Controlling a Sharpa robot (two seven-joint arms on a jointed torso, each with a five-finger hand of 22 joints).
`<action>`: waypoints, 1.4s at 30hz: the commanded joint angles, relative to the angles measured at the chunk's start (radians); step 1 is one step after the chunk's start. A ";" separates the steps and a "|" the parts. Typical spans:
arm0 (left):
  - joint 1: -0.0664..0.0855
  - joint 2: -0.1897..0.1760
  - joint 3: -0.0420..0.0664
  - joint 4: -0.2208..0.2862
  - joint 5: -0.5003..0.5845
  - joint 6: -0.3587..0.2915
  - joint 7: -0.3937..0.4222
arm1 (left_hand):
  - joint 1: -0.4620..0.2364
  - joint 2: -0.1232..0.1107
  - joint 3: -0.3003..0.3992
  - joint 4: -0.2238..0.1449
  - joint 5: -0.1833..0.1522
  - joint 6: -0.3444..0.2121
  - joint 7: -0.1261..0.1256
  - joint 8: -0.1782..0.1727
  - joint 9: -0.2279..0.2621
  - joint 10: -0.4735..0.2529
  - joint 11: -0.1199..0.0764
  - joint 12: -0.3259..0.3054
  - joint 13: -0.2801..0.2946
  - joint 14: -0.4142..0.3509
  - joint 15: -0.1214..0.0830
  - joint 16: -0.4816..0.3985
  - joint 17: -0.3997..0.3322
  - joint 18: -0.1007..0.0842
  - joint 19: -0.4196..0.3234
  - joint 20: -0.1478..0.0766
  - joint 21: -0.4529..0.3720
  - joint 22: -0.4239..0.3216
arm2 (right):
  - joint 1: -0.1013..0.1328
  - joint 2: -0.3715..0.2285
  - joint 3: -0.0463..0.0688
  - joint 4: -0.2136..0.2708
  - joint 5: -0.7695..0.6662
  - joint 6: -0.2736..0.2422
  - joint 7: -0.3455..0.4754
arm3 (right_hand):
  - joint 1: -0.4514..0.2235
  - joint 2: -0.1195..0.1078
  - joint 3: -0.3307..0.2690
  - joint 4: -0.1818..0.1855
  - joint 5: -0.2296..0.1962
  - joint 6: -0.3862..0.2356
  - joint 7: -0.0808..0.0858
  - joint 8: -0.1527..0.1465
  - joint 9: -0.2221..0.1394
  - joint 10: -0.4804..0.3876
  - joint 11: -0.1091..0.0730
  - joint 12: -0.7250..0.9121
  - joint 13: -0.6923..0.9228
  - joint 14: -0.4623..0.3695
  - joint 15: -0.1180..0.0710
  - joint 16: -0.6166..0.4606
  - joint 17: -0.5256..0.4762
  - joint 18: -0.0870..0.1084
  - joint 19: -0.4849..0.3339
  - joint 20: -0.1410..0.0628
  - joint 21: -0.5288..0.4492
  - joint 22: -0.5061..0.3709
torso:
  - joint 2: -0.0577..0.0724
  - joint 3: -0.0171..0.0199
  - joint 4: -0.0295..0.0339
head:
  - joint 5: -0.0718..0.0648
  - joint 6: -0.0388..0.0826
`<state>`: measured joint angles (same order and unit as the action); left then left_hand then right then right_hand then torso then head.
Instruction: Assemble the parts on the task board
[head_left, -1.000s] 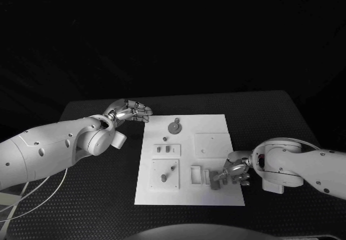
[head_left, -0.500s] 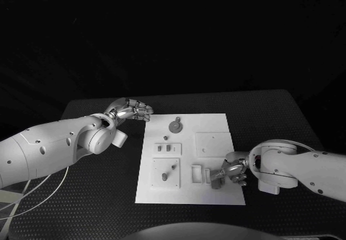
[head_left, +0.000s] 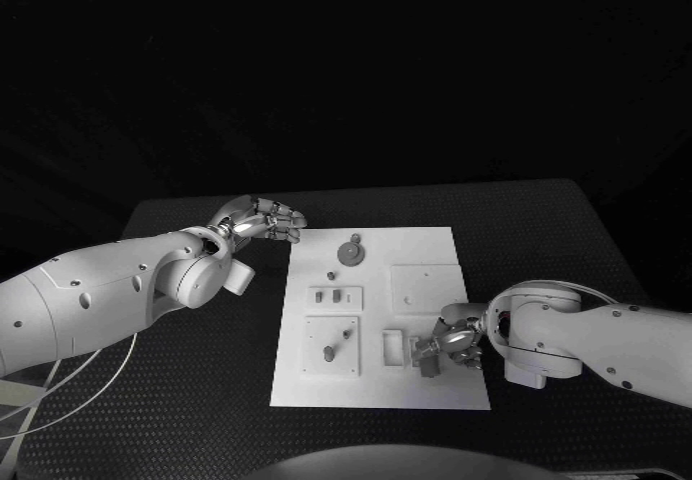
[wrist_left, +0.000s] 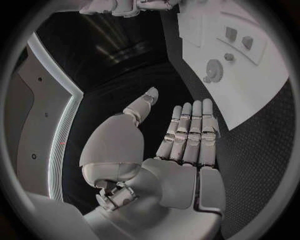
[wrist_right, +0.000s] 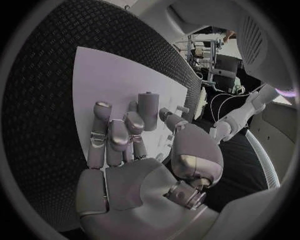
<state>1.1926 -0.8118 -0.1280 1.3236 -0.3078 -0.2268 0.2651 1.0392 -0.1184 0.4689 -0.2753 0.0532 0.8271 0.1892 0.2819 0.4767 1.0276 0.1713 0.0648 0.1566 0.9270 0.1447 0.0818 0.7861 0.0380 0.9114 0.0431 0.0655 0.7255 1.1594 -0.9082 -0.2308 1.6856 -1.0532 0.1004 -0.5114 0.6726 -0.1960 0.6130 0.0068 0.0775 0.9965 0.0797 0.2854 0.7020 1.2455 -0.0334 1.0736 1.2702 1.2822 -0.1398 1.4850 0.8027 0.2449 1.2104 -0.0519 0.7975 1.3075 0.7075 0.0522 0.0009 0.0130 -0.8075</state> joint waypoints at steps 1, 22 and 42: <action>0.001 0.001 0.001 0.003 0.005 0.015 0.011 | -0.011 -0.001 -0.001 0.007 -0.001 0.003 0.003 0.005 0.001 0.010 0.000 0.005 -0.001 -0.004 0.005 0.004 -0.002 0.020 0.002 0.007 0.005 -0.001 | -0.009 0.003 -0.006 -0.007 -0.030 0.001 -0.009 | 0.007 -0.008 0.006 -0.001 -0.003 -0.006 0.003 -0.005 -0.001 -0.011 0.004 -0.003 -0.002 -0.001 0.003 0.001 -0.002 0.017 -0.001 -0.004 0.004 0.021 | 0.000 0.0001 -0.0002 | 0.001 -0.001; 0.001 -0.002 0.001 0.004 0.006 0.015 0.010 | -0.012 -0.001 -0.001 0.008 -0.001 0.003 0.003 0.005 0.001 0.011 0.001 0.005 -0.002 -0.004 0.005 0.004 -0.002 0.021 0.002 0.007 0.005 -0.002 | -0.007 -0.025 -0.006 0.014 0.023 -0.020 0.009 | 0.017 0.227 -0.040 -0.240 -0.001 0.041 -0.001 -0.018 -0.007 -0.009 0.001 0.010 -0.030 -0.001 0.002 0.002 -0.006 0.017 -0.012 0.010 0.015 0.019 | 0.000 0.0003 -0.0005 | 0.002 -0.001; 0.001 0.000 0.001 0.004 0.006 0.015 0.009 | -0.012 -0.001 0.000 0.008 -0.001 0.003 0.003 0.005 0.001 0.011 0.001 0.005 -0.004 -0.004 0.005 0.004 -0.003 0.021 0.002 0.007 0.005 -0.002 | 0.088 -0.042 -0.005 0.053 0.118 -0.017 0.005 | -0.040 0.226 -0.029 -0.221 -0.001 0.065 -0.007 -0.020 -0.011 -0.001 -0.005 0.019 -0.038 0.000 -0.004 0.003 -0.009 0.017 -0.011 0.009 0.015 0.019 | 0.000 -0.0002 0.0004 | 0.001 0.009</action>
<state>1.1927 -0.8130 -0.1281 1.3248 -0.3073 -0.2248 0.2644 1.0393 -0.1184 0.4667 -0.2730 0.0532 0.8271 0.1892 0.2818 0.4765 1.0348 0.1712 0.0648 0.1540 0.9270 0.1447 0.0818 0.7845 0.0480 0.9114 0.0431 0.0655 0.7248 1.2472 -0.9580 -0.2357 1.7417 -0.9827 0.0759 -0.5044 0.6460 0.0360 0.5798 -0.2233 0.0736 1.0376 0.0545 0.2669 0.6929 1.2442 -0.0320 1.0868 1.2306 1.2846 -0.1355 1.4850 0.7946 0.2393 1.2015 -0.0426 0.8092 1.3074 0.7074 0.0515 0.0009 0.0134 -0.8000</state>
